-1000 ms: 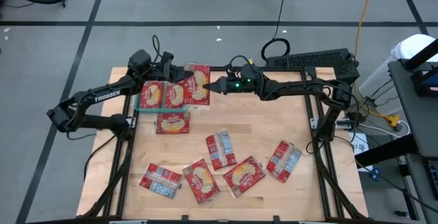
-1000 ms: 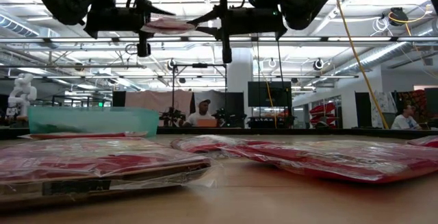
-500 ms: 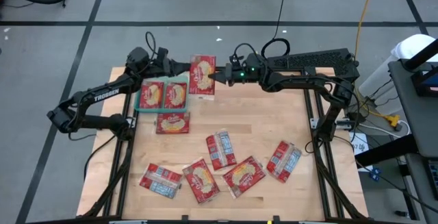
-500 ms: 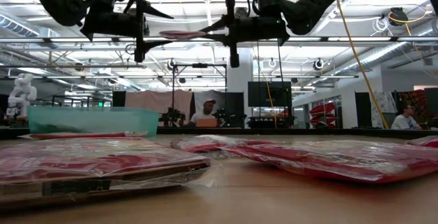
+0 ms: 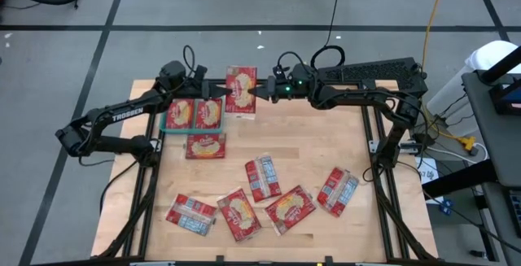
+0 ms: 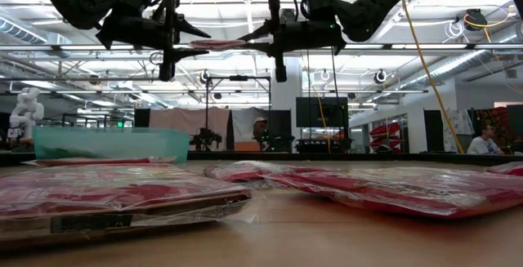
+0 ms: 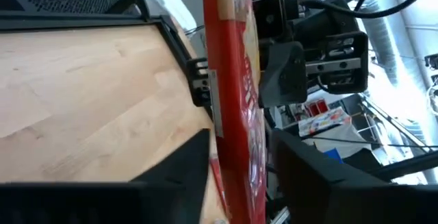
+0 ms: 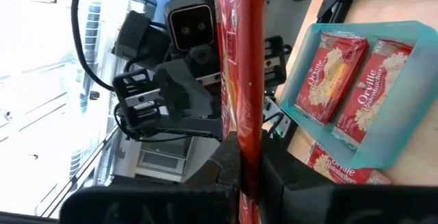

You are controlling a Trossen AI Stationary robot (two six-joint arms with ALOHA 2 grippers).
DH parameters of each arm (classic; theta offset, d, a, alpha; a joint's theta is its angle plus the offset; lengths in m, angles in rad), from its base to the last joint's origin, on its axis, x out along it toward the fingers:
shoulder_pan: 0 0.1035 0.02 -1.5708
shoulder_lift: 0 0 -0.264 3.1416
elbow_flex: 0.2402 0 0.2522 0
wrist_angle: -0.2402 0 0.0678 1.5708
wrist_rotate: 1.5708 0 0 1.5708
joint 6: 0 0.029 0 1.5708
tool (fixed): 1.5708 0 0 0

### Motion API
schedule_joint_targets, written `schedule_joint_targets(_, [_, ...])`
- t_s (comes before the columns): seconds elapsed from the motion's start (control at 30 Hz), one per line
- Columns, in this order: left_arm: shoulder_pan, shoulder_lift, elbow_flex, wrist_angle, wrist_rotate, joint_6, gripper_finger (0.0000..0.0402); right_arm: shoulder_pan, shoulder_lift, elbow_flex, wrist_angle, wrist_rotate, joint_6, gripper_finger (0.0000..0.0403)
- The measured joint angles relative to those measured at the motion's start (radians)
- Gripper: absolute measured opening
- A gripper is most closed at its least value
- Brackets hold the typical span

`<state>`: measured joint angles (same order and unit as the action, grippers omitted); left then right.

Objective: Sort popcorn bags into baskets
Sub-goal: Put the red popcorn bag into the blue bin

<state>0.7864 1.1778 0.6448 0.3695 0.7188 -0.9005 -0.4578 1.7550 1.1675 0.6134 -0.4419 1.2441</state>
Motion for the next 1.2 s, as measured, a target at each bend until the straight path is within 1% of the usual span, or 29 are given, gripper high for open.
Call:
schedule_joint_targets(0.17, [0.0,0.0,0.0,-0.005,0.015,-0.003,0.003,0.023,-0.001,0.0,-0.03,0.034,-0.024,0.0008])
schedule_joint_targets(0.2, [0.002,0.0,0.0,-0.007,0.019,-0.01,0.002,0.029,-0.001,0.0,-0.031,0.044,-0.028,0.0008])
schedule_joint_targets(0.23, [0.007,0.0,0.0,-0.006,0.021,-0.02,0.0018,0.035,-0.001,0.0,-0.03,0.056,-0.032,0.0008])
schedule_joint_targets(0.33, [0.023,0.0,0.0,-0.009,0.047,-0.029,0.0027,0.058,-0.002,0.0,-0.045,0.114,-0.056,0.0016])
schedule_joint_targets(0.43, [0.061,-0.003,0.0,-0.033,0.121,-0.024,0.0023,0.068,-0.002,0.0,-0.085,0.142,-0.092,0.0042])
schedule_joint_targets(0.53, [0.124,-0.034,0.0,-0.113,0.165,-0.033,0.0017,0.068,-0.002,0.0,-0.141,0.154,-0.095,0.0078])
schedule_joint_targets(0.7, [0.215,-0.111,0.0,-0.331,0.167,0.031,0.0017,0.051,-0.002,0.0,-0.275,0.155,-0.107,0.0133])
schedule_joint_targets(0.87, [0.276,-0.185,0.0,-0.618,0.088,0.19,0.0017,0.046,-0.002,0.0,-0.29,0.156,-0.108,0.0159])
schedule_joint_targets(1.0, [0.294,-0.216,0.0,-0.821,0.002,0.311,0.0017,0.047,-0.002,0.0,-0.287,0.151,-0.108,0.0161])
schedule_joint_targets(1.1, [0.303,-0.217,0.0,-0.913,-0.058,0.367,0.0019,0.048,-0.002,0.0,-0.285,0.149,-0.106,0.0159])
schedule_joint_targets(1.2, [0.316,-0.213,0.0,-0.944,-0.099,0.395,0.0024,0.047,-0.002,0.0,-0.284,0.15,-0.106,0.0159])
